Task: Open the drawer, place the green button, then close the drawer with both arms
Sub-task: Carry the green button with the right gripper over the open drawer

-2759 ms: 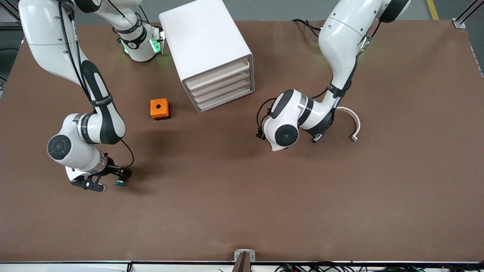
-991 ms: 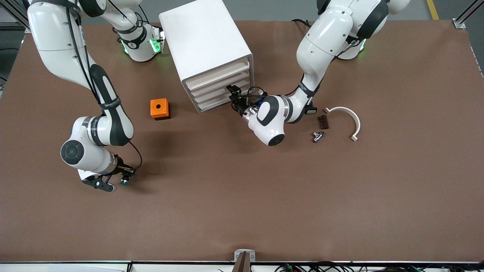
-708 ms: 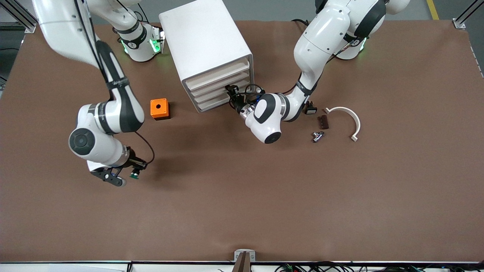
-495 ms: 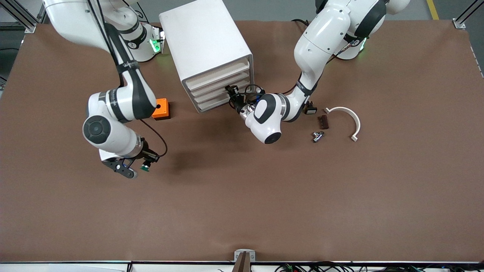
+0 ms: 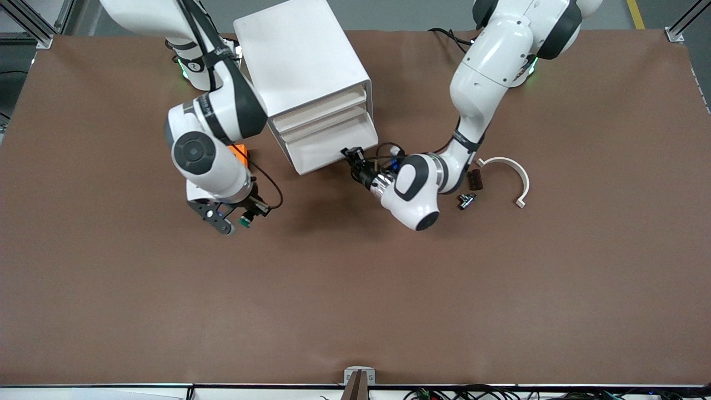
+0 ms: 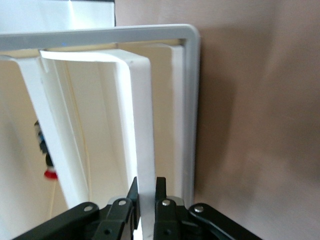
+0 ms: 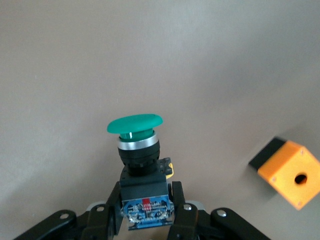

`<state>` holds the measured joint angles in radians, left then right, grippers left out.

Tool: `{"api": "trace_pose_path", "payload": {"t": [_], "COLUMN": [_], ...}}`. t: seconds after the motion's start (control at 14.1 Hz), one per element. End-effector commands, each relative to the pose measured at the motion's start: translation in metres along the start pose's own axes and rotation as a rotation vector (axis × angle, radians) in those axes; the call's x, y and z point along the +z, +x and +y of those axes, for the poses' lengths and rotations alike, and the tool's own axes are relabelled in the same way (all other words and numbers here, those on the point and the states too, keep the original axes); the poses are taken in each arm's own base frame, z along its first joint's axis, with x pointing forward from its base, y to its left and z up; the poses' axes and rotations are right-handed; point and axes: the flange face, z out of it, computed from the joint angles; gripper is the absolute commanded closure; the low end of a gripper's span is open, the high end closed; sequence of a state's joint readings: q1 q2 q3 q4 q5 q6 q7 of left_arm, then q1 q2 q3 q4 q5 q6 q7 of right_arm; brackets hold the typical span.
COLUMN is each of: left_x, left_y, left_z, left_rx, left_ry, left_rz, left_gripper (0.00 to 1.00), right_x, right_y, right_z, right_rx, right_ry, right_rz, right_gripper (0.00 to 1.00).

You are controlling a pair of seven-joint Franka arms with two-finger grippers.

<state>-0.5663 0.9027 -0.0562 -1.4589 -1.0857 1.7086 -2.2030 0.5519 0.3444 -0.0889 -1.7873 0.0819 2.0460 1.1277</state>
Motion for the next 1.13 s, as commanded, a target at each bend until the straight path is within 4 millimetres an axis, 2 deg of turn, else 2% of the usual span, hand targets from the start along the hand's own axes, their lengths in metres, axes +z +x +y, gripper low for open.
{"api": "trace_pose_path", "payload": {"t": [0.0,0.14,0.21,0.35,0.5,0.57,0.78,1.06], "left_x": [-0.032,-0.050,-0.055,-0.054,-0.060,-0.062,-0.109,-0.183], "left_y": [-0.013,-0.010,-0.009,-0.007,-0.007,-0.008,-0.007,0.010], "left_z": [0.007,0.013,0.016,0.020,0.020,0.016,0.018,0.032], "left_rx": [0.068,0.110,0.141,0.194,0.189,0.192,0.212,0.199], "left_ry": [-0.019,-0.026,-0.030,-0.030,-0.032,-0.034,-0.069,-0.180], "left_rz": [-0.062,-0.088,-0.100,-0.100,-0.109,-0.110,-0.163,-0.215], "left_gripper": [0.92,0.86,0.75,0.44,0.08,0.03,0.01,0.01], "right_x": [-0.006,-0.008,-0.011,-0.010,-0.006,-0.004,0.022,0.050], "right_y": [-0.033,-0.059,-0.070,-0.098,-0.132,-0.154,-0.191,-0.216], "right_z": [0.012,0.010,0.007,-0.002,-0.016,-0.022,-0.036,-0.040], "right_rx": [0.078,0.101,0.117,0.143,0.183,0.194,0.231,0.283], "right_ry": [0.019,0.020,0.023,0.034,0.071,0.095,0.123,0.079], "right_rz": [-0.027,-0.034,-0.033,-0.027,-0.016,-0.011,-0.005,-0.002], "right_gripper": [1.00,1.00,1.00,1.00,1.00,1.00,1.00,1.00]}}
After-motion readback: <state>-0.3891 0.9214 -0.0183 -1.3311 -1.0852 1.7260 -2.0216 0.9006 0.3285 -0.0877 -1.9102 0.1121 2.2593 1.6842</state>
